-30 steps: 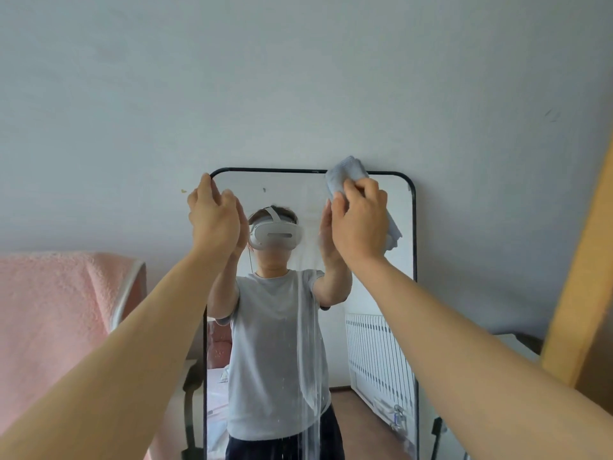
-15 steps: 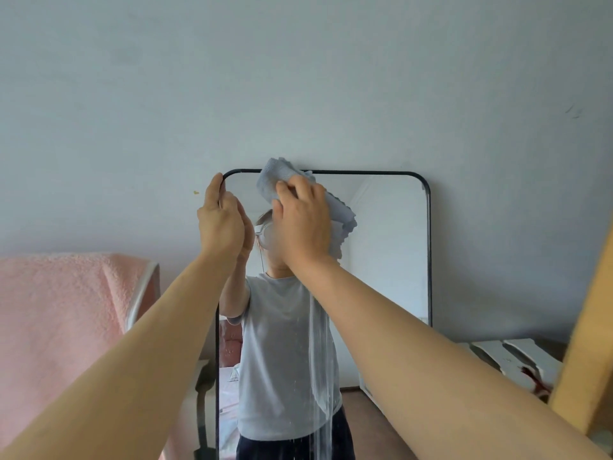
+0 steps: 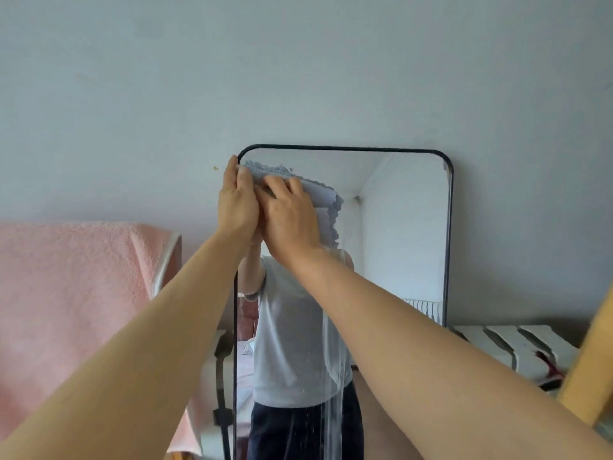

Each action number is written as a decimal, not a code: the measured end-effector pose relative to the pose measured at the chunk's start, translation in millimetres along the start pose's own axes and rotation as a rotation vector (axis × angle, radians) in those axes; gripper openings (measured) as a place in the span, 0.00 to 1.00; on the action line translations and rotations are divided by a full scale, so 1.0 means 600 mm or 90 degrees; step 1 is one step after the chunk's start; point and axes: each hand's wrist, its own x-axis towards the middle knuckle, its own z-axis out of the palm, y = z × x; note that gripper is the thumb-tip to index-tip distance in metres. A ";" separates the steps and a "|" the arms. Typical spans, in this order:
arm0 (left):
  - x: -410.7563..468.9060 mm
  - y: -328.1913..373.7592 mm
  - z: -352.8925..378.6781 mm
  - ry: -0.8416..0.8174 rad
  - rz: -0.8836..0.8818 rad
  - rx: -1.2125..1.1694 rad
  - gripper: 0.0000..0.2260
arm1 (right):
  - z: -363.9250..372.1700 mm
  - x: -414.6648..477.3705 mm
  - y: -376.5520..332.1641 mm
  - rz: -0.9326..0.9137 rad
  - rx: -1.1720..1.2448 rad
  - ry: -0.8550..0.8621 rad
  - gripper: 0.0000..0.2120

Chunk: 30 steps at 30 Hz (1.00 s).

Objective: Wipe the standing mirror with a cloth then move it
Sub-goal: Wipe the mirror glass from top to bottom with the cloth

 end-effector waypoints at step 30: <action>-0.018 -0.074 0.024 0.122 -0.034 0.038 0.22 | -0.150 -0.144 0.250 0.172 -0.162 0.138 0.12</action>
